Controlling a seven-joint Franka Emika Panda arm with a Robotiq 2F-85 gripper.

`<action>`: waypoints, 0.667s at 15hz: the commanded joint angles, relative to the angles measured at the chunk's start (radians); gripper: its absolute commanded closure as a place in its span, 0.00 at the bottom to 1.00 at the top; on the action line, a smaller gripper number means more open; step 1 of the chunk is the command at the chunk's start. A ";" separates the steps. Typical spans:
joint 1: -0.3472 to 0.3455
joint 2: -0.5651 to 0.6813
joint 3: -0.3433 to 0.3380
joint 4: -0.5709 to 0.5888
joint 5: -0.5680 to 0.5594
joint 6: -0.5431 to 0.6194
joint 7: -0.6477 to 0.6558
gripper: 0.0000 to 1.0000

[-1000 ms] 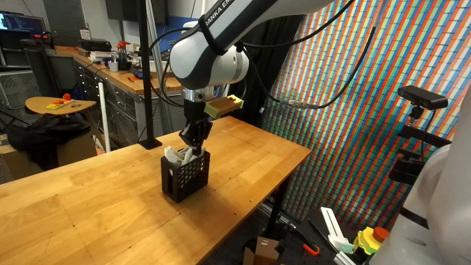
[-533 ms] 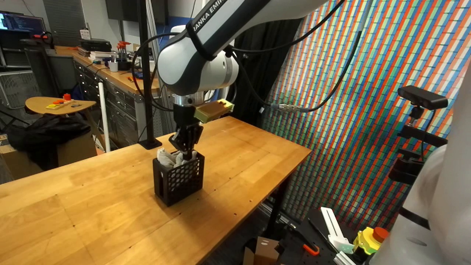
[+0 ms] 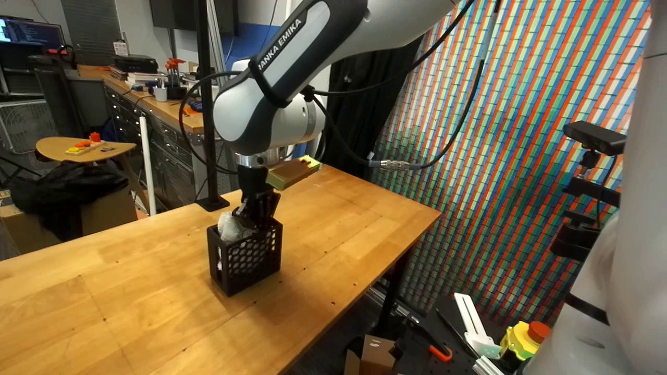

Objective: Put the white towel in the black basket.

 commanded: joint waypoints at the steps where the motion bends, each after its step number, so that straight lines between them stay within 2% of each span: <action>1: -0.008 0.059 0.012 0.018 0.037 0.032 -0.029 0.97; 3: -0.008 0.077 0.016 0.016 0.042 0.039 -0.028 0.95; 4: -0.008 0.080 0.017 0.016 0.040 0.038 -0.024 0.84; 5: -0.010 0.072 0.019 0.010 0.045 0.037 -0.025 0.67; 10: -0.013 0.031 0.008 -0.006 0.030 0.029 -0.012 0.34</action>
